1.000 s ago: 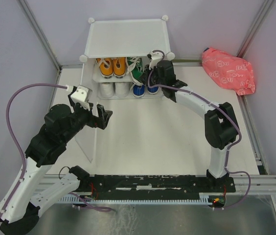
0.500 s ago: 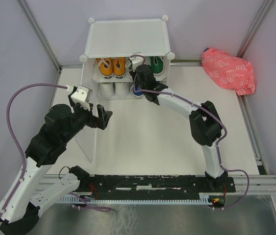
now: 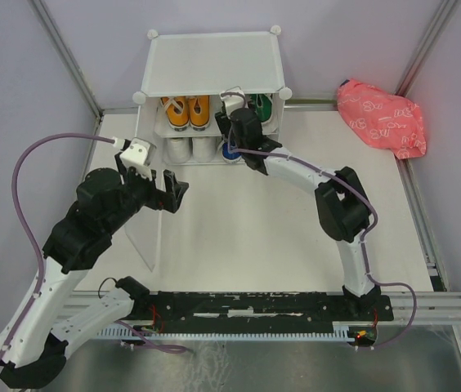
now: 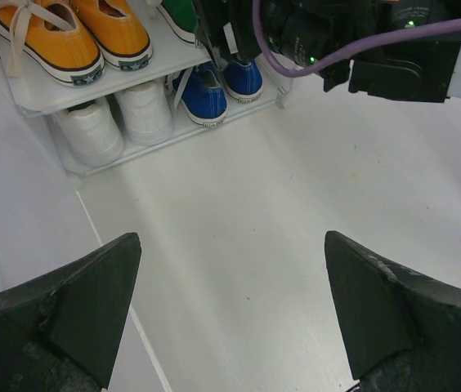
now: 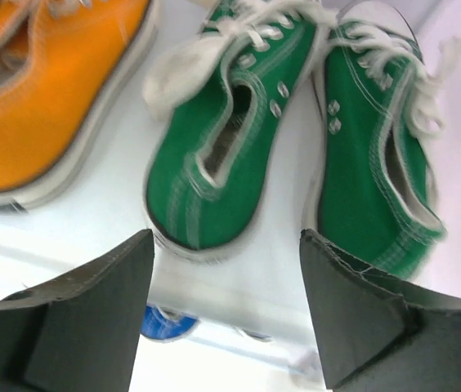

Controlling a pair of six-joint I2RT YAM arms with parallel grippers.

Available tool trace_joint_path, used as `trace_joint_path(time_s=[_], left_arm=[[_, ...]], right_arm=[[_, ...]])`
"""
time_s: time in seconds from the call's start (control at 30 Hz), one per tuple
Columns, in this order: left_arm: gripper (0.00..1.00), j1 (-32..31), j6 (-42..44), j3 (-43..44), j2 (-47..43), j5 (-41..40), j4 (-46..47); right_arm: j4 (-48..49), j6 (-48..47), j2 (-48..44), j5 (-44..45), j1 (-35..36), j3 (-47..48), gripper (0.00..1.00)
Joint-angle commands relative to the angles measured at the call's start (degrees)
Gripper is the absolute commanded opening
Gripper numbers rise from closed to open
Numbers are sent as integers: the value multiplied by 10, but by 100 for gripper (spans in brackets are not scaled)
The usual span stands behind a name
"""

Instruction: Place and organize the shoes in the shoe cabinet

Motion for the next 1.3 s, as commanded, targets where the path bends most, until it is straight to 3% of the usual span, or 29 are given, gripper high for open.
trace_joint_path(time_s=[0.0,0.13,0.23,0.57,0.97,1.27], left_arm=[[99,1,1,47,14,-5,12],[99,1,4,84,29,3,13],[99,1,7,119,41,-5,13],[99,1,27,193,92,-146,-11],[99,1,10,198,87,-277,-23],[99,1,-36,92,43,-366,-22]], right_arm=[[41,11,-108,1,-9,-76,83],[-15,38,-193,-40,-5,-129,88],[-114,75,-249,-51,-4,-144,90],[-357,204,-389,-30,-40,-233,100],[-388,249,-515,39,-40,-330,99],[-424,260,-567,-3,-41,-343,99]])
